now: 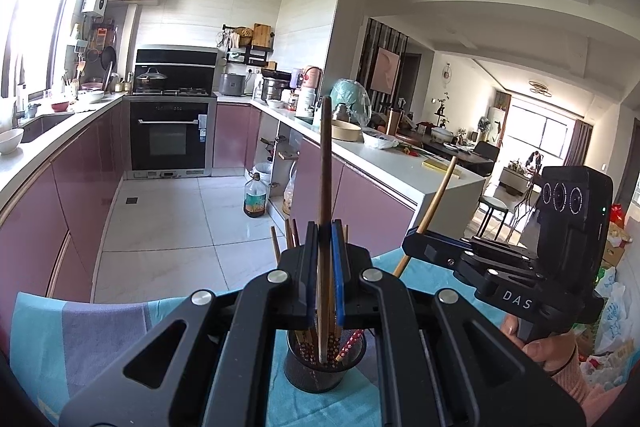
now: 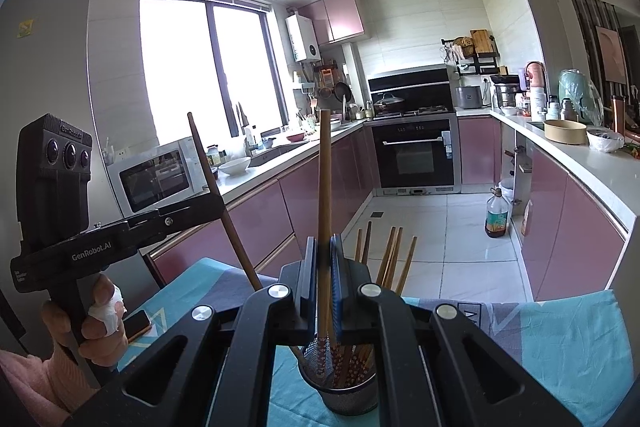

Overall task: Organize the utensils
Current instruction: 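Lower both held chopsticks into the mesh cup among the others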

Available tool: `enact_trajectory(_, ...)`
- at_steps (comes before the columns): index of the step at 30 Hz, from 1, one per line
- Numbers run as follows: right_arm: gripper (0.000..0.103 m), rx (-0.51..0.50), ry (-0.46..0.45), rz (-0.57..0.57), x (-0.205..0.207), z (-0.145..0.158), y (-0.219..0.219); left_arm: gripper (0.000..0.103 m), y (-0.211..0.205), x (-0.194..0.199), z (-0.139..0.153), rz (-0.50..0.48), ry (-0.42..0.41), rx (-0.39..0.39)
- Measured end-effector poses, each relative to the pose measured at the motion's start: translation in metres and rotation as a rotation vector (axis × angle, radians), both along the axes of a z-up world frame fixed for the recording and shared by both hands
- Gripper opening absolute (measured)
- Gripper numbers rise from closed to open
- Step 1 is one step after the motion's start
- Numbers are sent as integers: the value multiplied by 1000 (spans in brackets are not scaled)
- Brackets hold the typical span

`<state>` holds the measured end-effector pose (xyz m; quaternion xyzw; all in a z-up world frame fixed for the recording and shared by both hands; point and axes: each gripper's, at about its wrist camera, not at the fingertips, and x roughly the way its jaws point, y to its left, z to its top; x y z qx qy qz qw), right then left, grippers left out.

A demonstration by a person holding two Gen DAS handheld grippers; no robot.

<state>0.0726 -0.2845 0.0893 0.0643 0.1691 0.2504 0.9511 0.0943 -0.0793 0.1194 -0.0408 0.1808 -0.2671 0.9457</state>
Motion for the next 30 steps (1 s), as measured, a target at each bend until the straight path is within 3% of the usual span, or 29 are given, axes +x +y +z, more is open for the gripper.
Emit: enact_trajectory(30, 5, -30, 59, -35, 20, -10, 12, 7, -6, 12, 1, 0, 66, 21)
